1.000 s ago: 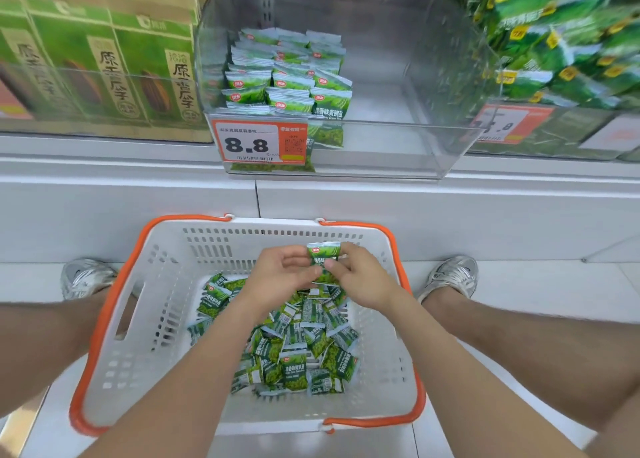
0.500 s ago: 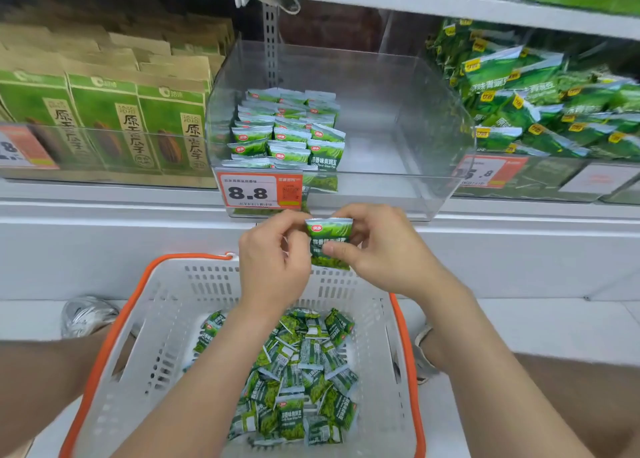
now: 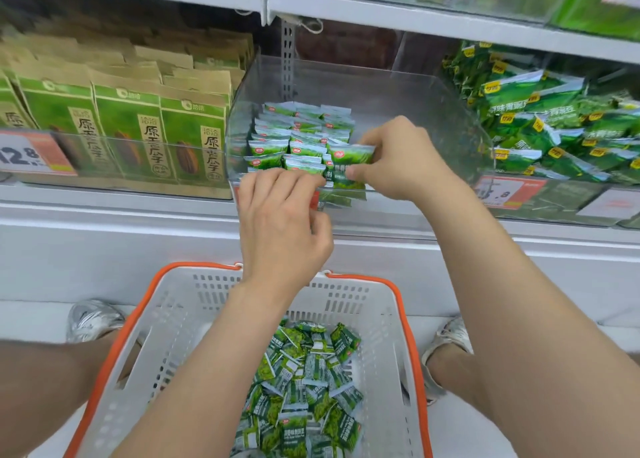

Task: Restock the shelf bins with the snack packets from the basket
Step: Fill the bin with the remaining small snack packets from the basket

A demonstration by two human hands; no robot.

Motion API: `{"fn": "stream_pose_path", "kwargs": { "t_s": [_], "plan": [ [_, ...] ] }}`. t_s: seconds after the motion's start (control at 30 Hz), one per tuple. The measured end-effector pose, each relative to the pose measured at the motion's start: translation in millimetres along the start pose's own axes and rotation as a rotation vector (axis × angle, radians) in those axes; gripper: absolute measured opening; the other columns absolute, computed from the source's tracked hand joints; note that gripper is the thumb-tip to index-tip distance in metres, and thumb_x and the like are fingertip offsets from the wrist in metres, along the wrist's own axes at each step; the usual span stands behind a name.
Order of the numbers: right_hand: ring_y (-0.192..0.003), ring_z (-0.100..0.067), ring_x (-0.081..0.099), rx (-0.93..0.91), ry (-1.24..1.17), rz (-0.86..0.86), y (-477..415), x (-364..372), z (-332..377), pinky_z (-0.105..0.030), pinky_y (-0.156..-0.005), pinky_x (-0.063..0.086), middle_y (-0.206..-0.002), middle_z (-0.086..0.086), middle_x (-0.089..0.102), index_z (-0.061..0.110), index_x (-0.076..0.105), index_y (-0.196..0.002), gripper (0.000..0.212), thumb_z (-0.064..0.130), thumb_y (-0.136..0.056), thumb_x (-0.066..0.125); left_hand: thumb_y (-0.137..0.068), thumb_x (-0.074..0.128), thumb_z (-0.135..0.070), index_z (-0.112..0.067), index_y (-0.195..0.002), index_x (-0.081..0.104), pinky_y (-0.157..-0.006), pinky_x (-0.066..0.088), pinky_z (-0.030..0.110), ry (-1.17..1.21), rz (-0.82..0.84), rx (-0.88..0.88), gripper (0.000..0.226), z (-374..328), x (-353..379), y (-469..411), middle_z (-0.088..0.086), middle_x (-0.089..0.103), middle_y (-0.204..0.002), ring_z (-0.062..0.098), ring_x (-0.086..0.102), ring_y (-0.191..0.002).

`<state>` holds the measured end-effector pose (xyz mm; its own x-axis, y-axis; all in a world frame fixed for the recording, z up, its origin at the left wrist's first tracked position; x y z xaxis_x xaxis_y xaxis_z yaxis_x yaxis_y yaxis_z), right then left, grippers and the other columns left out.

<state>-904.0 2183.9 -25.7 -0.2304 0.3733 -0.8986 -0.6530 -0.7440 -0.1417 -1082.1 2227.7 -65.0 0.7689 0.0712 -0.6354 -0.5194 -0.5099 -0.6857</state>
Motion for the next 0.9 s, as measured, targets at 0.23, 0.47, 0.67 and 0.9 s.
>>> {"fn": "stream_pose_path", "kwargs": {
  "t_s": [0.23,0.47,0.67,0.9],
  "plan": [
    [-0.085,-0.024,0.058,0.117,0.095,0.207,-19.7,32.8,-2.9,-0.035,-0.07,0.052,-0.102,-0.015,0.07,0.008,0.075,-0.112,0.04,0.025,-0.079,0.089,-0.077,0.061,-0.014,-0.018,-0.108,0.07,-0.098,0.039,0.045,-0.056,0.035,0.014,0.032,0.5,-0.3,0.2,-0.001,0.065,-0.098,0.03,0.056,-0.1],
    [-0.082,-0.025,0.068,0.202,-0.067,0.066,-20.3,26.4,-18.1,-0.032,-0.043,0.058,-0.096,-0.008,0.057,0.013,0.057,-0.085,0.063,0.045,-0.054,0.102,-0.078,0.061,-0.012,-0.018,-0.115,0.069,-0.103,0.038,0.044,-0.051,0.063,0.042,0.039,0.0,-1.2,0.9,-0.001,0.066,-0.106,0.029,0.057,-0.108],
    [-0.102,-0.036,0.062,-0.183,-0.013,-0.31,6.9,-3.7,13.7,-0.042,-0.084,0.05,-0.098,-0.009,0.072,0.012,0.07,-0.105,0.022,0.011,-0.095,0.051,-0.078,0.062,0.0,-0.007,-0.127,0.065,-0.12,0.03,0.055,0.077,-0.109,0.066,0.05,-3.9,-12.1,5.8,0.012,0.061,-0.137,0.035,0.05,-0.136],
    [-0.059,-0.032,0.048,-0.791,0.06,-0.597,121.6,40.2,56.6,-0.042,-0.051,0.038,-0.065,-0.007,0.051,0.011,0.058,-0.067,0.013,0.003,-0.077,0.055,-0.073,0.07,0.003,-0.007,-0.09,0.059,-0.07,0.042,0.047,0.064,-0.07,0.163,0.022,16.3,33.7,66.2,0.012,0.057,-0.094,0.035,0.051,-0.084]
  ]
}}
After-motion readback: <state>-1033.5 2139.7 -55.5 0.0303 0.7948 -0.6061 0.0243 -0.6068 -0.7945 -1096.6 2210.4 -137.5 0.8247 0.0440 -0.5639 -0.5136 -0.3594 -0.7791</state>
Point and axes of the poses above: each hand's wrist, its own y-axis away from the middle knuckle, its own x-axis out of the palm, z = x × y, the point moved 9 cm from there along -y, towards the middle knuckle
